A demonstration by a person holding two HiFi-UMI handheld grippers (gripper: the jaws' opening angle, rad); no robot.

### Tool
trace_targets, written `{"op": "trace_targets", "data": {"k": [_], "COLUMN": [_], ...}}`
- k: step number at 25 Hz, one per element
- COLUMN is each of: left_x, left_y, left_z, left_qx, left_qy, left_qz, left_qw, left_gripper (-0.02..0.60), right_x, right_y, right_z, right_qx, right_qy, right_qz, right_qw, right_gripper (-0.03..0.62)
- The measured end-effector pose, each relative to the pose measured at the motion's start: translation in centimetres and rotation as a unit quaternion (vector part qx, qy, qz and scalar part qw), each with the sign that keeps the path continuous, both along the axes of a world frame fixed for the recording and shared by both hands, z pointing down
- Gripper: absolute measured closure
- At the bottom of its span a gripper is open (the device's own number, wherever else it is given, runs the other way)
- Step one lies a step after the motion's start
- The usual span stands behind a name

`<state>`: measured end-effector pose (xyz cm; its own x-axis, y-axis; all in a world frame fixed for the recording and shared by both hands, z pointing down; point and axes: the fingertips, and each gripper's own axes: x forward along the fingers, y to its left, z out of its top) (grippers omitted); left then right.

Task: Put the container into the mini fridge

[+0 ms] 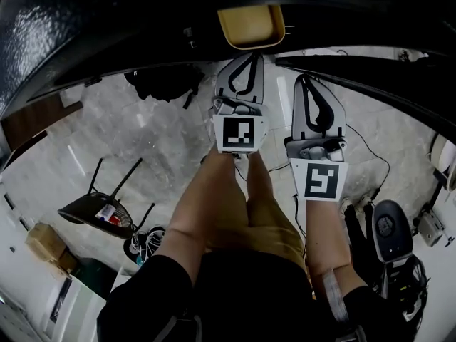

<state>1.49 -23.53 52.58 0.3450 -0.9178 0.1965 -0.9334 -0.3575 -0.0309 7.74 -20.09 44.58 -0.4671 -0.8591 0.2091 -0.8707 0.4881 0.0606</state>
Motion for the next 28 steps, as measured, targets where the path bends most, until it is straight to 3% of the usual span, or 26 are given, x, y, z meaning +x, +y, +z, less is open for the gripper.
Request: {"op": "trace_targets", "data": {"k": [11, 15, 19, 28], "left_x": [-1.5, -1.3, -1.4, -2.7], "left_y": [-3.3, -4.9, -5.7, -7.0], "left_z": [0.4, -0.1, 0.1, 1.5], "left_qx": [-0.017, -0.007, -0.036, -0.026], "left_qy": [0.004, 0.002, -0.005, -0.010], "left_qz": [-0.009, -0.007, -0.008, -0.016], "left_qw": [0.9998, 1.0000, 0.9993, 0.9995], "left_gripper": [0.560, 0.560, 0.560, 0.560], "right_x": [-0.5, -0.1, 0.1, -0.1], "right_y": [-1.9, -2.9, -3.1, -3.2], "right_z": [0.0, -0.7, -1.1, 0.4], "right_qx": [-0.006, -0.004, -0.005, -0.008], "right_qy": [-0.001, 0.001, -0.002, -0.001], "right_qz": [0.004, 0.005, 0.006, 0.014], "right_qw": [1.000, 1.000, 1.000, 1.000], "right_gripper": [0.557, 0.556, 0.557, 0.557]}}
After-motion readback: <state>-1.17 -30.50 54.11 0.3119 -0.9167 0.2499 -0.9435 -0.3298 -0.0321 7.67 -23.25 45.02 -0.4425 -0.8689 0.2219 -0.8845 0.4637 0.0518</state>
